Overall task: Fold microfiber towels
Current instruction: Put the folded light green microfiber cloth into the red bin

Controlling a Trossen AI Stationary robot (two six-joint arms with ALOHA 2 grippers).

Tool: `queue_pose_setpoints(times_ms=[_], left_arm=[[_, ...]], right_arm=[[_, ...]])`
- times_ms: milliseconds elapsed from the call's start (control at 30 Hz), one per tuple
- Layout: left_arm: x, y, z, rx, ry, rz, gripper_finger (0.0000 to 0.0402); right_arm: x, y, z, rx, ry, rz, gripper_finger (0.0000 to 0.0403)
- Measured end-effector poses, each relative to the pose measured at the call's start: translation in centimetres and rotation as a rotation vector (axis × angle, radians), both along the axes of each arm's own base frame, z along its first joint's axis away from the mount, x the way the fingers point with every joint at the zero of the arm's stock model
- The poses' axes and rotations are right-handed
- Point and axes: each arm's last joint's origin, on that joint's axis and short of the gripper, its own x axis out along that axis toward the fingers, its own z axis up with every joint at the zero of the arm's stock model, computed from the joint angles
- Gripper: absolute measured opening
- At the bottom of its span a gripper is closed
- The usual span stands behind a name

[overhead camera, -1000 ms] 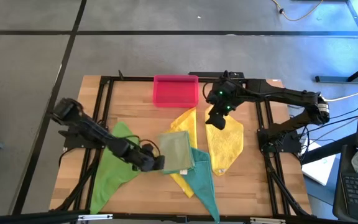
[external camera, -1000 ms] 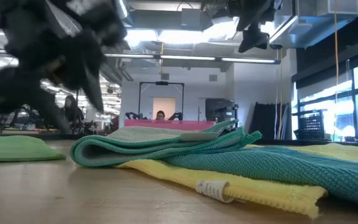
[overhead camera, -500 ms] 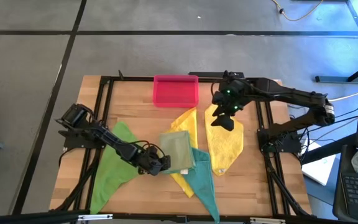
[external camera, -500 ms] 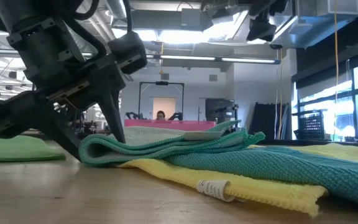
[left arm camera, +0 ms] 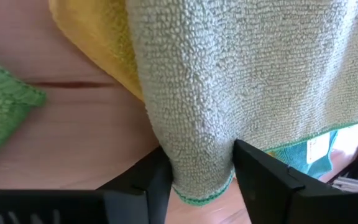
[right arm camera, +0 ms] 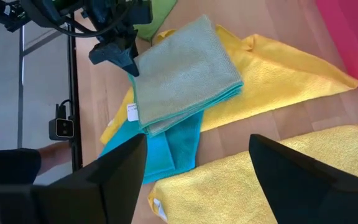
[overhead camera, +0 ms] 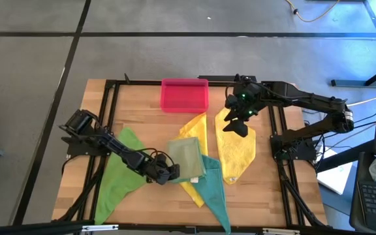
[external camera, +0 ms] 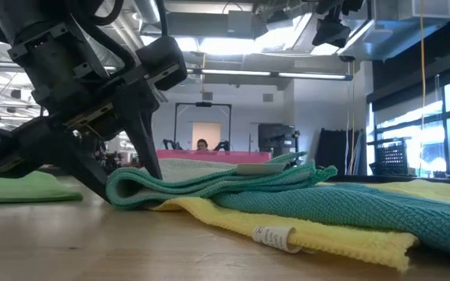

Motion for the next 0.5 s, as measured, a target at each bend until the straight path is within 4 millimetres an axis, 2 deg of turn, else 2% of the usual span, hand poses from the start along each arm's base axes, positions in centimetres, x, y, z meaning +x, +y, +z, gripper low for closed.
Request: queue_pose_setpoints(times_ms=[267, 400, 500], left_arm=[[0.0, 0.0, -0.1, 0.015, -0.001, -0.028, 0.0065], [-0.1, 0.0, 0.5, 0.023, -0.022, -0.05, 0.0016], [-0.2, 0.1, 1.5, 0.032, -0.044, -0.075, 0.0006]], right_arm=[[0.0, 0.0, 0.0, 0.012, 0.01, -0.013, 0.0284], [-0.1, 0.0, -0.1, 0.006, 0.011, -0.004, 0.0284], [-0.1, 0.0, -0.1, -0.006, 0.007, 0.01, 0.0284]])
